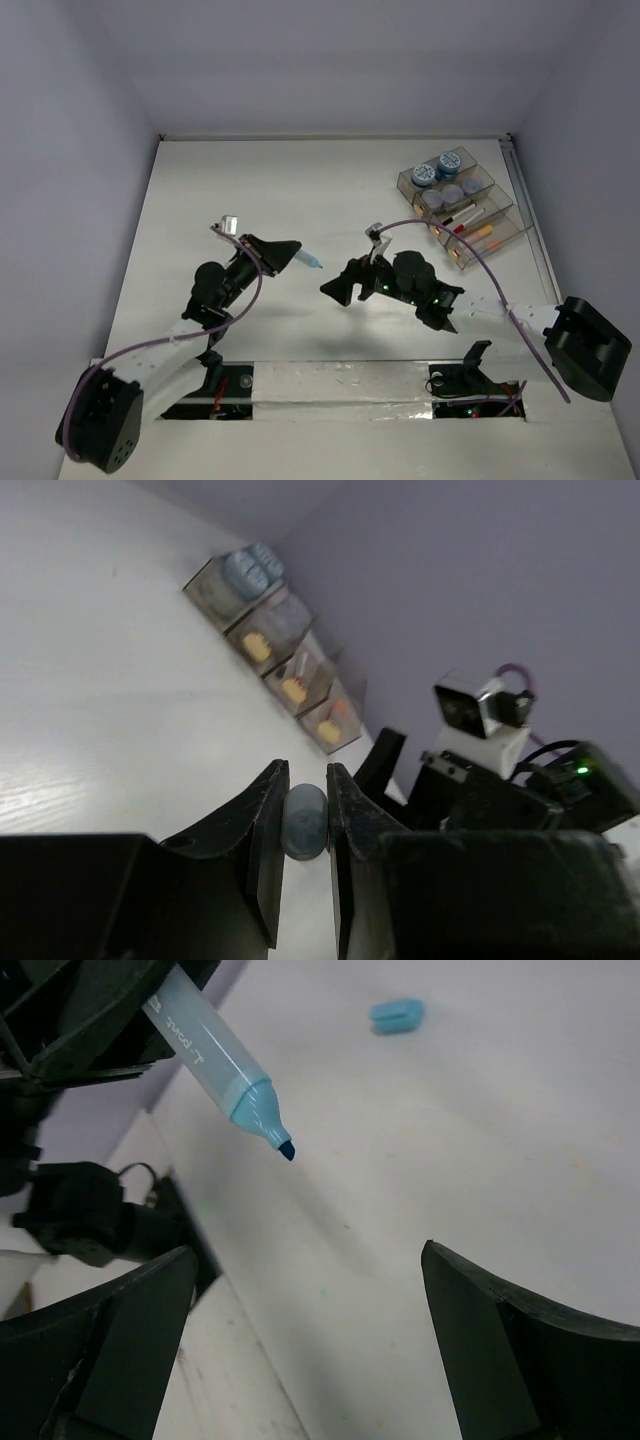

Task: Sort the stationery into containers
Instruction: Pick up the pen from the center of the board.

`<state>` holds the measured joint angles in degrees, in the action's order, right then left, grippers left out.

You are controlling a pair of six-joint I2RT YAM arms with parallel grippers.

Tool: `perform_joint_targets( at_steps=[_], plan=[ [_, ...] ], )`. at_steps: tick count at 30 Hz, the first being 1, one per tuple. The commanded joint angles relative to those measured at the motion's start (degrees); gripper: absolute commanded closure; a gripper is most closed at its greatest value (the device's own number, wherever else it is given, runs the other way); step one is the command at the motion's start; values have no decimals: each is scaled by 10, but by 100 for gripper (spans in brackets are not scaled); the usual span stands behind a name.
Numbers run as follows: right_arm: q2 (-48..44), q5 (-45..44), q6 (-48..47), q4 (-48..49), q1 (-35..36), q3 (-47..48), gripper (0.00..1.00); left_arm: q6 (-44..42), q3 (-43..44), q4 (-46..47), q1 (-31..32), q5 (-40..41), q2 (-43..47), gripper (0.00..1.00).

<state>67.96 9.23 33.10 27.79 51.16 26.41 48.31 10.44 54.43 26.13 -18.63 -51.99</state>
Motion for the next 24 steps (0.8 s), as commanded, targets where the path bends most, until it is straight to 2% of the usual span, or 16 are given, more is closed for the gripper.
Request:
perform_joint_targets(
  at_steps=[1,6,9,14,20,21,23,24],
  plan=[
    [18,54,67,185,20,23,0,55,-9,35,-2,53,87,100],
    [69,54,80,257,31,63,0,71,-5,-12,-2,57,165,100],
    [83,55,75,261,46,92,0,76,-5,-23,-2,55,179,100],
    [107,30,66,244,52,146,7,88,-16,-17,-2,51,189,100],
    [118,6,63,252,52,161,22,86,-14,-23,-2,47,196,100],
    [120,6,62,256,52,161,31,86,-14,-23,-2,47,198,100],
    [122,10,63,255,52,164,39,86,-14,-23,-2,45,202,100],
    [125,14,63,252,52,168,50,85,-14,-23,-2,44,203,100]
  ],
)
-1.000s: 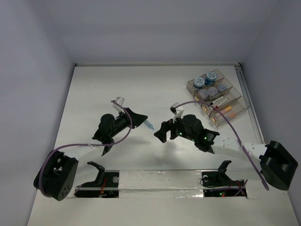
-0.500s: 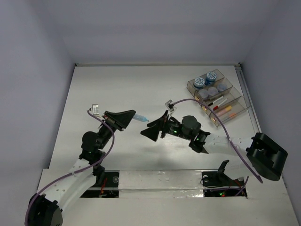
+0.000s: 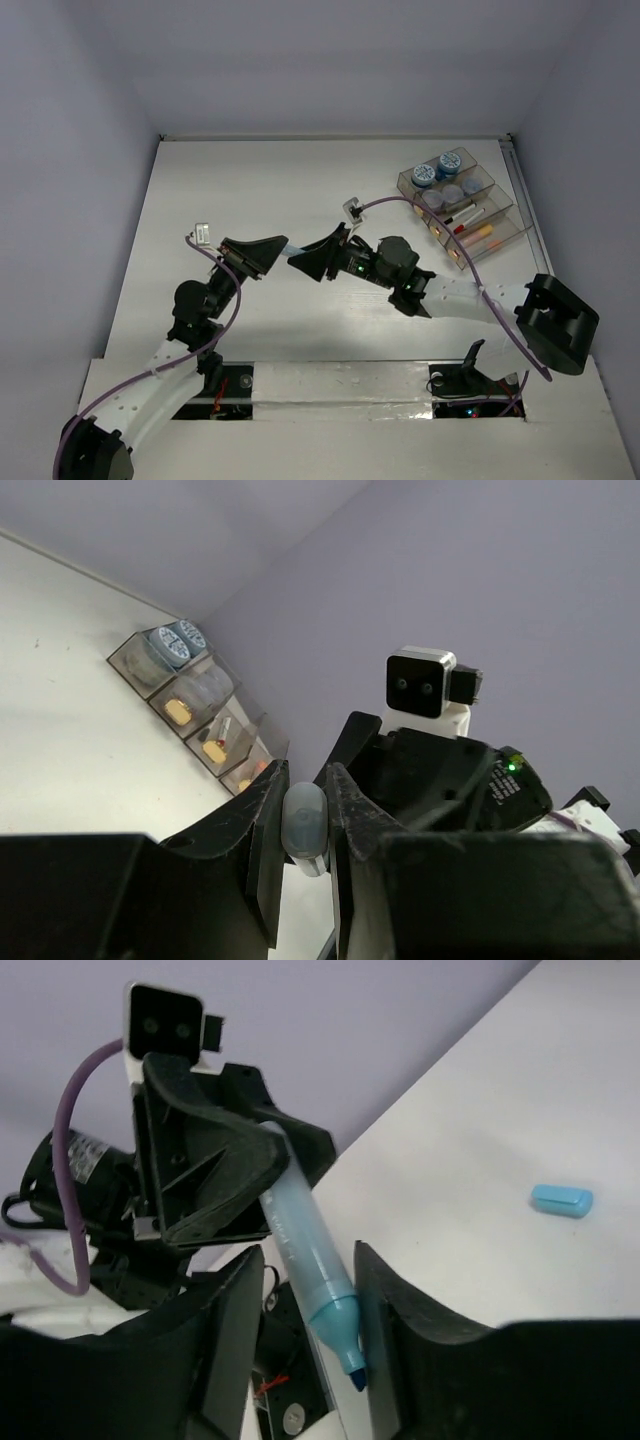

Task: Sort the stationery into containers
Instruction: Pick up the pen from the center of the board.

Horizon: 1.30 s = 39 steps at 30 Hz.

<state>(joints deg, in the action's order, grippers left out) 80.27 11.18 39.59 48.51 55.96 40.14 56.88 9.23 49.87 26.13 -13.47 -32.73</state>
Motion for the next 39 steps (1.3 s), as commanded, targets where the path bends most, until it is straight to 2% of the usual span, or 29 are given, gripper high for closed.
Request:
perform_joint_targets(
  at_steps=[1,2,5,6,8,10,12,13,15,16,18,19,22,25,31,39],
  plan=[
    [2,-4,0,39,4,33,55,-1,-2,23,-2,-8,9,100],
    [3,-2,1,39,4,33,58,-1,-2,22,-2,-8,9,100],
    [2,-13,6,54,4,18,77,-2,-1,23,-2,-14,5,100],
    [-2,-19,7,60,4,13,89,-3,-1,23,-2,-16,5,100],
    [-15,-29,8,75,4,-6,99,-9,1,22,-2,-30,3,100],
    [-27,-29,-2,62,4,-12,100,-17,3,17,-2,-50,5,100],
    [-56,-28,-27,3,4,4,100,-45,18,-22,-2,-61,8,99],
    [-69,-34,-57,-97,4,15,100,-59,27,-45,-2,-74,13,91],
    [-110,-53,-84,-202,-2,45,100,-96,52,-113,-2,-100,17,82],
    [-122,-42,-102,-288,-11,51,100,-101,56,-129,-2,-111,24,74],
    [-157,24,-112,-361,-38,69,100,-106,67,-164,-2,-138,30,65],
    [-169,44,-131,-433,-38,78,100,-107,69,-173,-2,-170,35,57],
    [-194,122,-175,-579,-38,121,100,-106,69,-217,-2,-227,53,44],
    [-208,169,-190,-661,-38,150,100,-107,63,-258,-2,-262,83,40],
    [-193,254,-214,-731,-38,178,100,-105,62,-356,-2,-305,172,37],
    [-109,347,-229,-777,-38,241,100,-146,99,-435,-2,-415,173,38]
  ],
)
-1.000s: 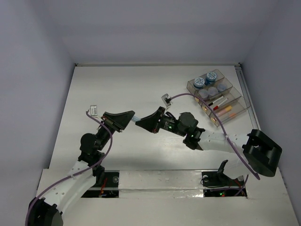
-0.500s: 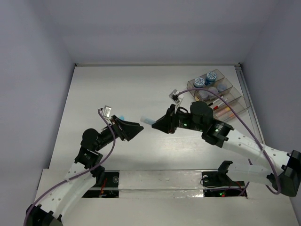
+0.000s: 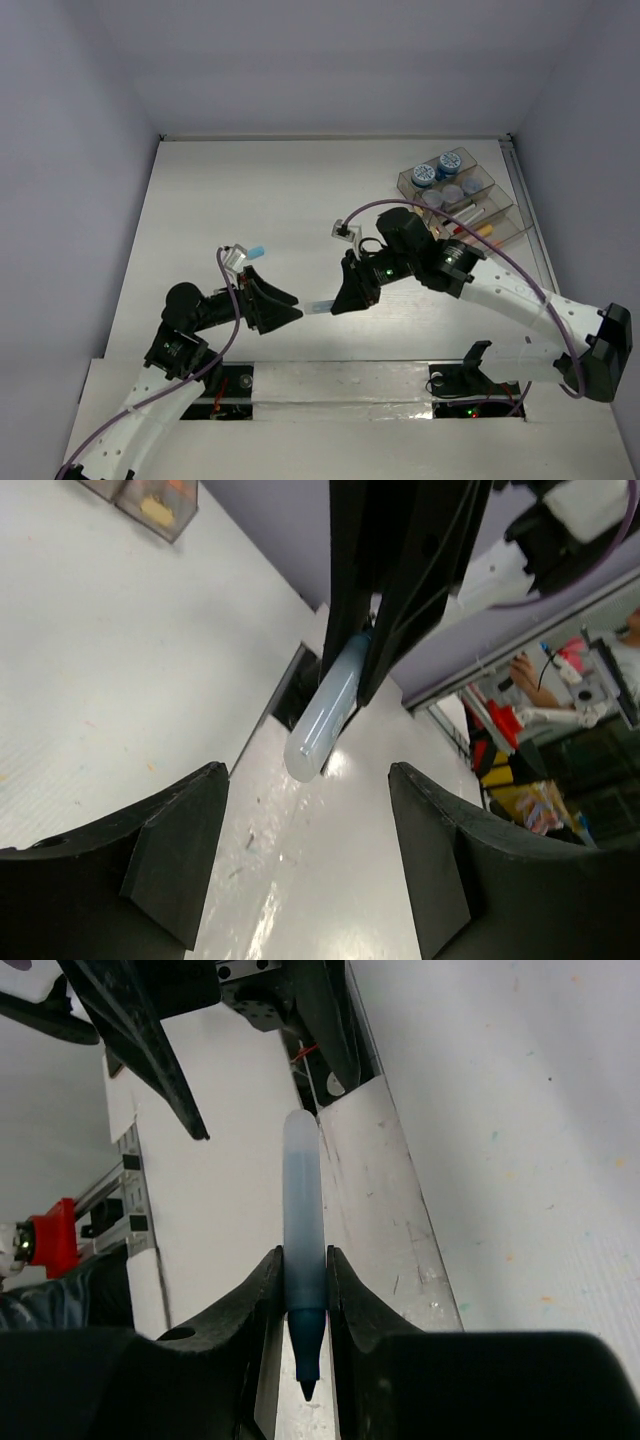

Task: Sort the stationery into containers
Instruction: Pick up the pen from the center of the board, then close the pen cap on the pen.

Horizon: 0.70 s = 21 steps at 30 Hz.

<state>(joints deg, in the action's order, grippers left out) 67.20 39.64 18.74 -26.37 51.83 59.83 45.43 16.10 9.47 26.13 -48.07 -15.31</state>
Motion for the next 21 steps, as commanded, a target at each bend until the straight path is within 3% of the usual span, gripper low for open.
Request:
perform_joint_targets(
  at_steps=[1,6,13,21],
  plan=[
    [28,70,-20,-23,8,48,100,-55,35,-48,-2,-74,-9,39],
    [66,94,-35,-36,13,83,100,-118,75,-140,-2,-71,-27,41],
    [144,133,-73,-63,26,129,100,-144,73,-117,-2,-149,-75,54],
    [213,138,-121,-130,26,195,100,-158,81,-124,15,-153,-89,68]
  ],
)
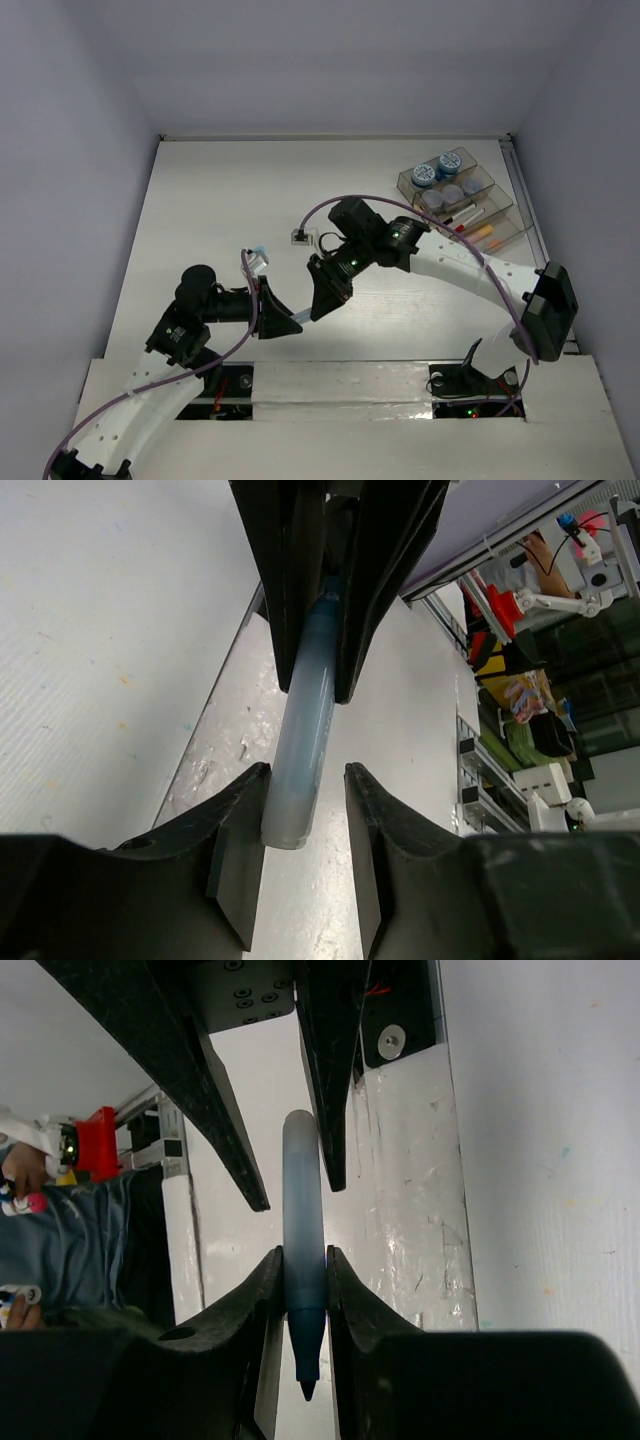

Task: Sort the stationery into containers
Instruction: Close the pen cap on the pen.

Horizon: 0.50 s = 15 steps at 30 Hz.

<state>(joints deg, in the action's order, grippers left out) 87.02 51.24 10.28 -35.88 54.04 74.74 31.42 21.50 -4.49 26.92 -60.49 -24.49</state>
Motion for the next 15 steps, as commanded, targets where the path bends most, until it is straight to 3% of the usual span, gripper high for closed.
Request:
perform_joint_targets(
  at_steps=[1,6,15],
  plan=[
    [21,22,-42,-49,4,51,100,-17,27,18,7,-31,1,69],
    [53,19,-67,-79,4,81,100,-16,28,23,38,-34,0,74],
    [84,19,-87,-106,4,103,100,-17,37,26,38,-25,-6,83]
  ],
)
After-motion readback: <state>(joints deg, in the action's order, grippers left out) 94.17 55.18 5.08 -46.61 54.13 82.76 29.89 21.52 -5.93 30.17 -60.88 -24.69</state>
